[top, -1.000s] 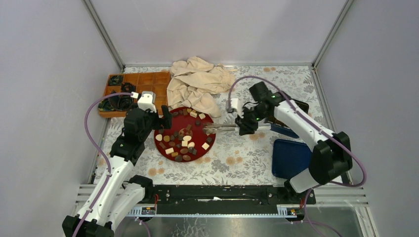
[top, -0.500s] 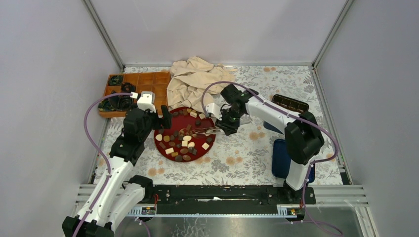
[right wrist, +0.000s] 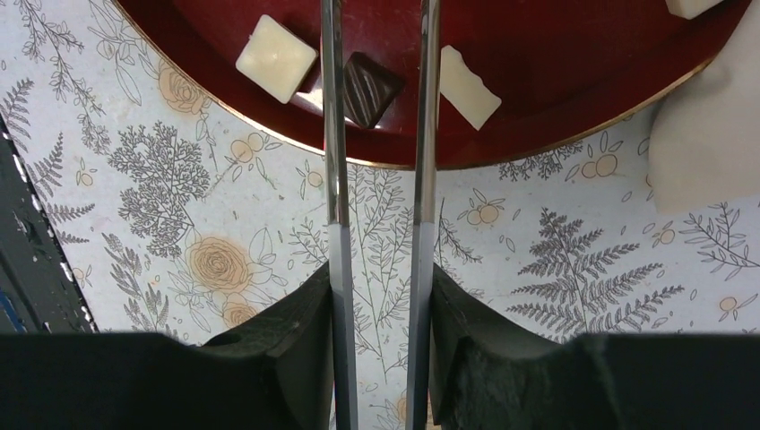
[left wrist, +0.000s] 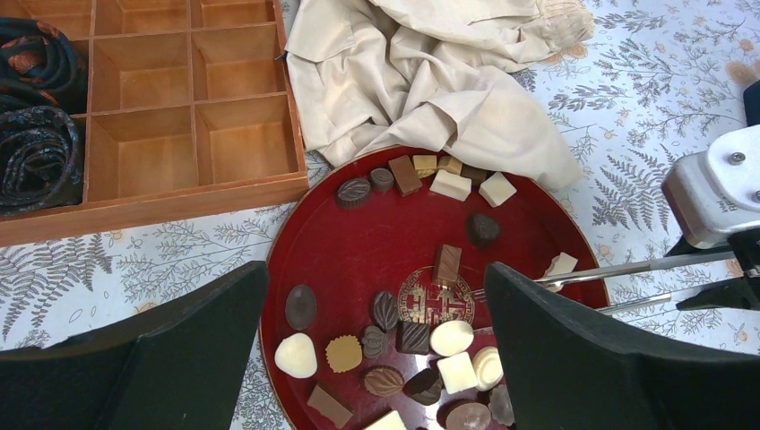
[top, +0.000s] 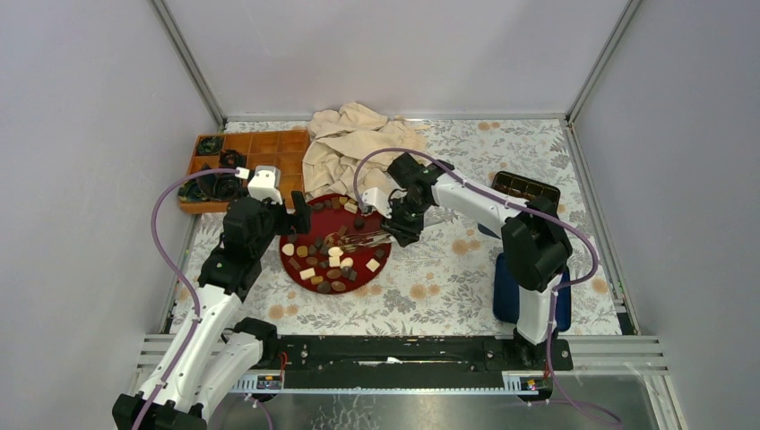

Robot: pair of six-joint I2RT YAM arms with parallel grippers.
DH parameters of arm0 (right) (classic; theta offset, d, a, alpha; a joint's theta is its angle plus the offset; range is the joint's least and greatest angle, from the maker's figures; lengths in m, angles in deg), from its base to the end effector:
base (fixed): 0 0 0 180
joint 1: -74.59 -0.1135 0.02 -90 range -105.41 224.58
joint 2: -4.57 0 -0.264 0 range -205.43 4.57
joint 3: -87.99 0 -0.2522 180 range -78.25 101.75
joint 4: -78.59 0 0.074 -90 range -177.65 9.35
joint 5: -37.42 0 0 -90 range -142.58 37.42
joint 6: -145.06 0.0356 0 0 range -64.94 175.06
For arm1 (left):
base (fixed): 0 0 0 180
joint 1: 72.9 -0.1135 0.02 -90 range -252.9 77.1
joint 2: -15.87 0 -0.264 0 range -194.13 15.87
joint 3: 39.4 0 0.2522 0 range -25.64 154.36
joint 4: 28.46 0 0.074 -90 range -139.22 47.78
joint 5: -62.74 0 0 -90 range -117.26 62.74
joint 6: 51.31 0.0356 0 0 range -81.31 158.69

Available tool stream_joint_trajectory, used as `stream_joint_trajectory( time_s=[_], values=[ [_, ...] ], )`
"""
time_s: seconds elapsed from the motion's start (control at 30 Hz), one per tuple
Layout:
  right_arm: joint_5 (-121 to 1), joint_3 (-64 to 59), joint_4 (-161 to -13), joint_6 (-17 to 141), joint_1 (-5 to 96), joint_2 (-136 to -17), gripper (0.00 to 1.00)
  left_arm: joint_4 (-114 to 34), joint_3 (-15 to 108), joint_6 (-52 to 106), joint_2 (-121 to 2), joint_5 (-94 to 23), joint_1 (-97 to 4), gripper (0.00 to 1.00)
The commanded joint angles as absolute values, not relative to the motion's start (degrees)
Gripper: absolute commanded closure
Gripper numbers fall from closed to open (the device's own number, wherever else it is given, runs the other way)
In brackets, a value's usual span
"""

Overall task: Pack the chocolate
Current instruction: Pick up the fake chocolate from the plate.

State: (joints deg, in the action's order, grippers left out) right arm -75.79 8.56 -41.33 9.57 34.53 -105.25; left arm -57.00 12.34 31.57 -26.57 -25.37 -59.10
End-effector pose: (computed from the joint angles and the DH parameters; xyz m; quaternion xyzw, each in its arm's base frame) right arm 0.2941 0.2657 0.2215 -0.6809 0.6828 0.1894 0.1849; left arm 0.1727 -0.0412 0.2963 0.0380 0.8144 -0.0919 0.5717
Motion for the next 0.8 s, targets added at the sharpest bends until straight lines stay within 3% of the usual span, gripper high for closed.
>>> stream_joint_trajectory(
  time_s=[0.0,0.77],
  values=[
    [-77.9,12.1,-40.0,10.6,33.3,-106.4,0.58,-54.1,11.9,32.2,-25.9,-24.8,-59.6,0.02],
    [-78.8,15.4,-40.1,13.4,31.9,-109.5,0.56,-54.1,11.9,32.2,-25.7,-24.9,-59.6,0.02]
  ],
)
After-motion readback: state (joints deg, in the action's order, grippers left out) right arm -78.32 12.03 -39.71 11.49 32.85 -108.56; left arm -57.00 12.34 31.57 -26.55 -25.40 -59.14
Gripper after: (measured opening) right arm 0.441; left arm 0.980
